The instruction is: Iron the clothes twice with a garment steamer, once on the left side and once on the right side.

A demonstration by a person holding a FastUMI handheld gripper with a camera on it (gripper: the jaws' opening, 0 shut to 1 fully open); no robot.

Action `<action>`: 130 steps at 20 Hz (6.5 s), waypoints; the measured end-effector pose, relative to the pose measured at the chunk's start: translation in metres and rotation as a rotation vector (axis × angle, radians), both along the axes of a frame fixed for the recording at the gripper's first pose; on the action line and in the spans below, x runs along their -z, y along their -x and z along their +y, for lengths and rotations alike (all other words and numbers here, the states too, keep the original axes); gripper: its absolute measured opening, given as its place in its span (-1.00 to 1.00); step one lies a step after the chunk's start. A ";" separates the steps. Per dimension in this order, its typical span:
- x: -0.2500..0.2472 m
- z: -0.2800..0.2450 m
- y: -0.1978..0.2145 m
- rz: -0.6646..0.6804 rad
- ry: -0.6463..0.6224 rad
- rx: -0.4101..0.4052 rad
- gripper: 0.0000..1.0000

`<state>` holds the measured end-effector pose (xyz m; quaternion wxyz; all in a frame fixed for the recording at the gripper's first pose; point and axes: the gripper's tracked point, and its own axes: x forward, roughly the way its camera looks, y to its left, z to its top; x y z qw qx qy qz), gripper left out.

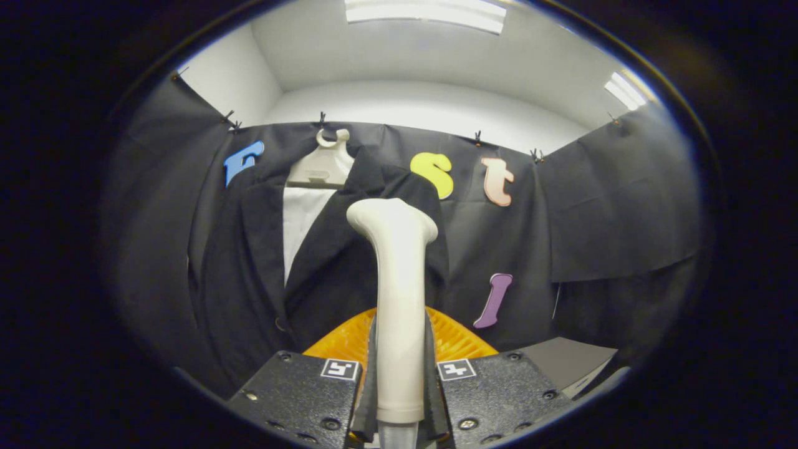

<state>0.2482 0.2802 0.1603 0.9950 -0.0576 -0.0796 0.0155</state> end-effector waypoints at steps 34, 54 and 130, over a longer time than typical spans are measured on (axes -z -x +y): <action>0.328 -0.037 0.089 0.597 0.256 -0.015 -0.35; 0.111 0.039 0.100 0.171 0.125 -0.208 -0.35; 0.196 0.112 0.073 0.219 0.309 -0.232 -0.35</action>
